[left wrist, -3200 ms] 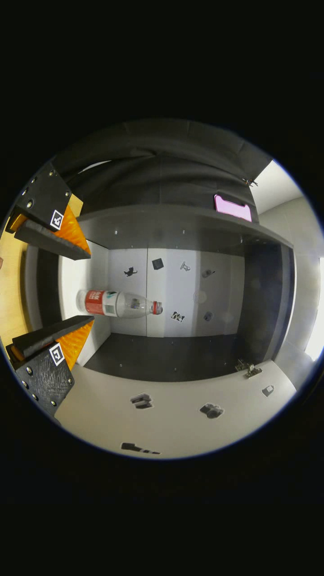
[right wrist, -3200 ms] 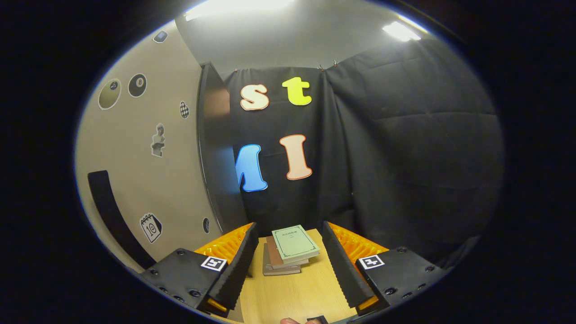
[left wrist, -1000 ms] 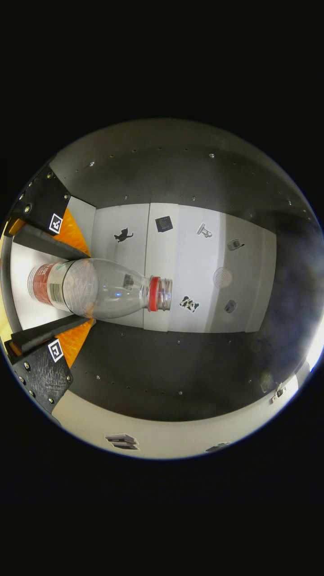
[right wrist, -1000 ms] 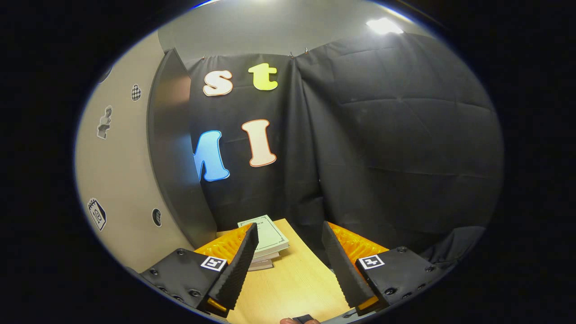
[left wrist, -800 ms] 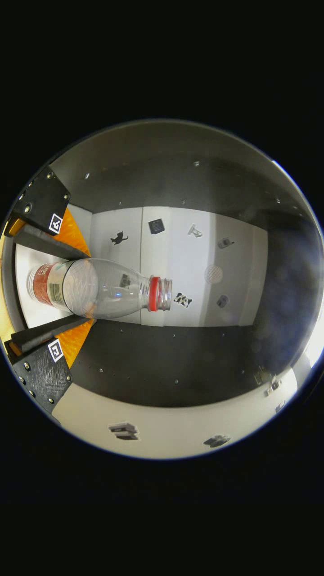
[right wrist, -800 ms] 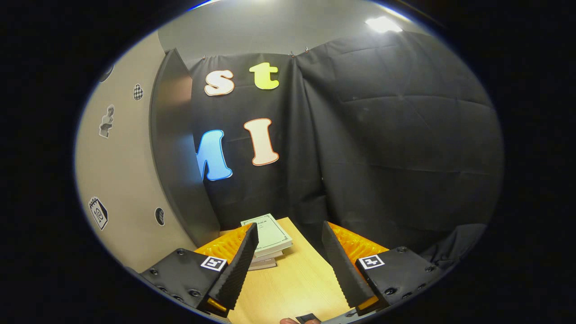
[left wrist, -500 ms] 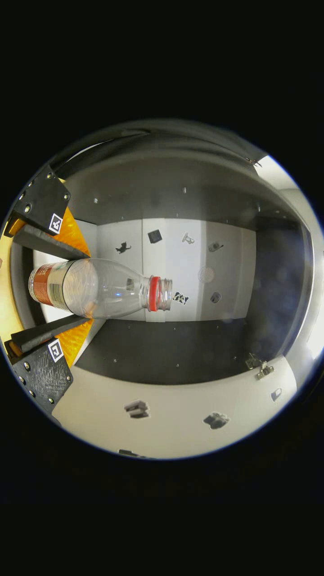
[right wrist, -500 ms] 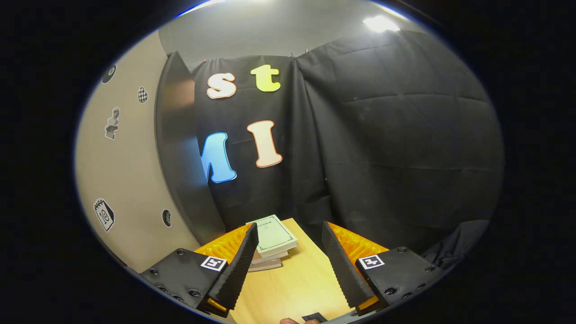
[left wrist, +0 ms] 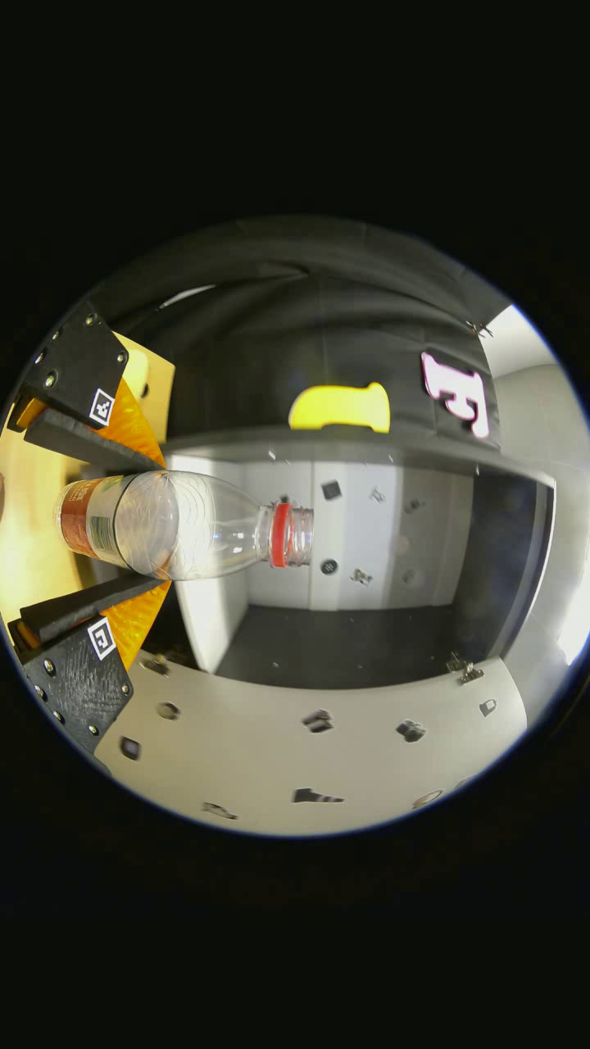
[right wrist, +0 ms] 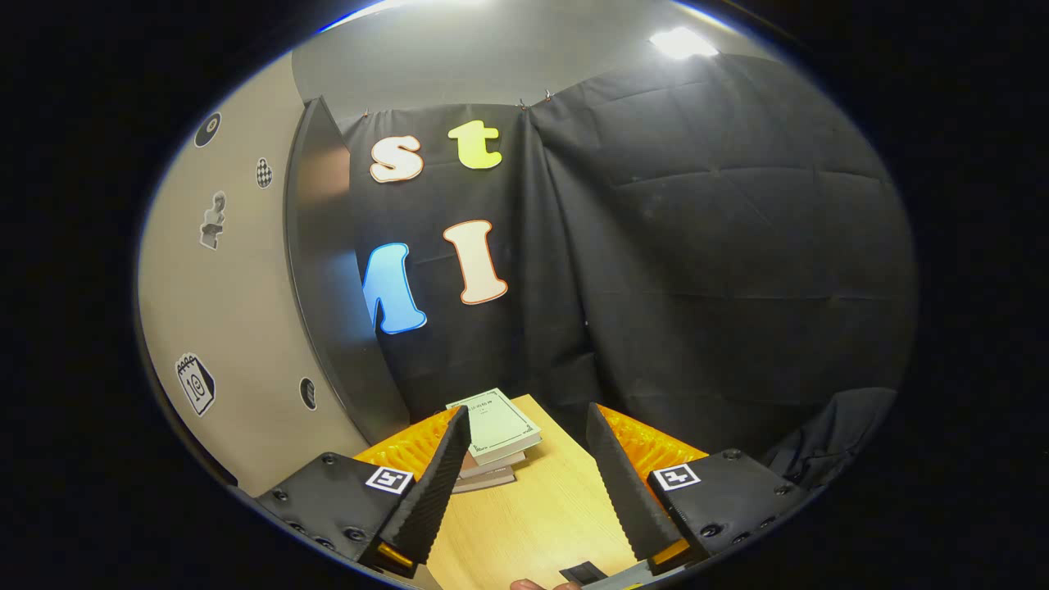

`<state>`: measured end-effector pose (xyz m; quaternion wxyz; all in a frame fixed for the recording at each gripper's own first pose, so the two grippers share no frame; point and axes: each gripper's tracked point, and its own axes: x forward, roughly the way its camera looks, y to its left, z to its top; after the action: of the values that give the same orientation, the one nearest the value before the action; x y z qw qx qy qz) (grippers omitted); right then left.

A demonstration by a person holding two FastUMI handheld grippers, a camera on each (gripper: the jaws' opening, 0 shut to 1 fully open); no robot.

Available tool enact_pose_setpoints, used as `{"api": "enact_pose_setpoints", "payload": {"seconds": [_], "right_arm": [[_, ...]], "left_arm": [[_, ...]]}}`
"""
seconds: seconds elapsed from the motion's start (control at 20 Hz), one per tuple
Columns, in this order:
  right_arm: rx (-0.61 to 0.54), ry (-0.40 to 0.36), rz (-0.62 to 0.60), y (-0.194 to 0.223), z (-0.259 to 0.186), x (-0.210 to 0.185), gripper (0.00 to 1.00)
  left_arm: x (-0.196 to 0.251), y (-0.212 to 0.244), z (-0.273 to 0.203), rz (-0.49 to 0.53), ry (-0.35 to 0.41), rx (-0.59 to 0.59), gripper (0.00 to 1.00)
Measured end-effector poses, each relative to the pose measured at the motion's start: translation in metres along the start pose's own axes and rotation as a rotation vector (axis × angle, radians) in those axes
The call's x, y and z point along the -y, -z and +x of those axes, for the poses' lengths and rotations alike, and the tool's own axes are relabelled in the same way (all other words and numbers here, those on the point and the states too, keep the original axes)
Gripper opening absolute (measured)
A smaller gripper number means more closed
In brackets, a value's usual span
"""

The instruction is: Open the cabinet door with the right hand, grasp the bottle in the cabinet with the left hand and place it on the coaster, then close the cabinet door with the right hand.

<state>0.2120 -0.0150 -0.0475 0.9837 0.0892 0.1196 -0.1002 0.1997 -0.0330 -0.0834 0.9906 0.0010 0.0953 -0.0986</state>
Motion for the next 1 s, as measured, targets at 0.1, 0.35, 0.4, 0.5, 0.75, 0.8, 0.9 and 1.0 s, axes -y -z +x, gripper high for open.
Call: {"api": "enact_pose_setpoints", "payload": {"seconds": [0.1,0.35,0.4,0.5,0.75,0.8,0.9,1.0], "right_arm": [[-0.011,-0.006,0.029,0.008,-0.007,-0.004,0.84],[-0.035,0.023,0.043,0.024,-0.022,0.000,0.84],[-0.038,0.032,0.035,0.026,-0.024,0.001,0.91],[-0.034,0.043,0.032,0.025,-0.030,0.003,0.91],[-0.052,0.064,-0.025,0.034,-0.039,0.004,0.90],[-0.064,0.064,-0.049,0.038,-0.039,0.003,0.91],[-0.096,0.051,-0.093,0.046,-0.040,-0.003,0.91],[-0.115,0.026,-0.125,0.050,-0.041,-0.012,0.91]], "left_arm": [[-0.016,0.033,-0.018,-0.002,-0.030,-0.024,0.67],[-0.034,0.113,-0.058,0.000,-0.047,-0.055,0.67],[-0.035,0.127,-0.063,0.003,-0.047,-0.058,0.67],[-0.032,0.155,-0.075,0.002,-0.037,-0.065,0.67],[-0.015,0.216,-0.086,-0.037,-0.020,-0.083,0.67],[-0.013,0.227,-0.087,-0.043,-0.022,-0.086,0.67],[-0.013,0.244,-0.082,-0.063,-0.038,-0.094,0.67],[-0.011,0.255,-0.078,-0.094,-0.040,-0.099,0.67]]}}
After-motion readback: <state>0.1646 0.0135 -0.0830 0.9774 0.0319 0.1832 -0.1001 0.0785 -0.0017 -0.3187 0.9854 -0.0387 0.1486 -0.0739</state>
